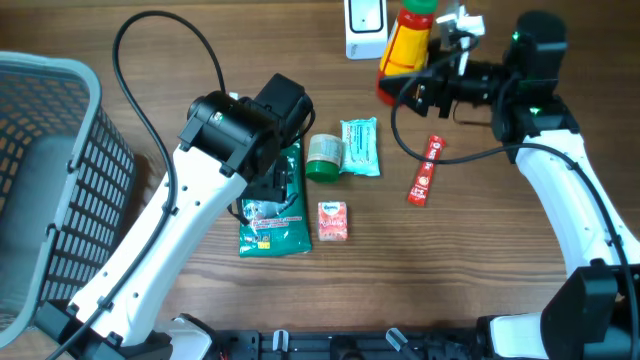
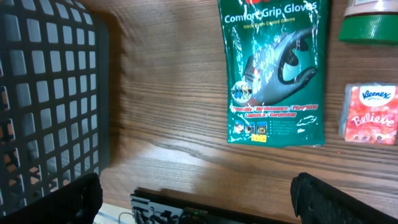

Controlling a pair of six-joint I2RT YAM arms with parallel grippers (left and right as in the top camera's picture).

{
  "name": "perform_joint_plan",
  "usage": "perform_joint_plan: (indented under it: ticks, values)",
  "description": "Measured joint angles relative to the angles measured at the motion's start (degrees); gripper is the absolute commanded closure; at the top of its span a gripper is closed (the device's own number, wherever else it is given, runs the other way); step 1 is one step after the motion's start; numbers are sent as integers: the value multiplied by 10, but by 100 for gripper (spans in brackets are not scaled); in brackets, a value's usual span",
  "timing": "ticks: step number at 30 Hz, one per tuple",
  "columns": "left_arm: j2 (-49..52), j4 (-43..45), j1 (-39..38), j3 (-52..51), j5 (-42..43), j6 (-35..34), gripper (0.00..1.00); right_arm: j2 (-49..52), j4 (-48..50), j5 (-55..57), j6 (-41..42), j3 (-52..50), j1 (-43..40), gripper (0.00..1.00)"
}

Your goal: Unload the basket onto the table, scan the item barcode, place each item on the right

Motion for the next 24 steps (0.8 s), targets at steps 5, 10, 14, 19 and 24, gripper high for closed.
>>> perform_joint_plan:
  ticks: [5,10,14,19,24]
  values:
    - [0,0,0,0,0,0,0,0,-110,209,73,-5,10,61]
    - [0,0,0,0,0,0,0,28,-106,356,112,-5,36,60]
    - [0,0,0,0,0,0,0,98,-99,393,121,12,71,60]
    - [0,0,0,0,0,0,0,234,-115,414,138,155,82,60]
    - [0,1,0,0,0,0,0,355,-130,428,163,320,81,61]
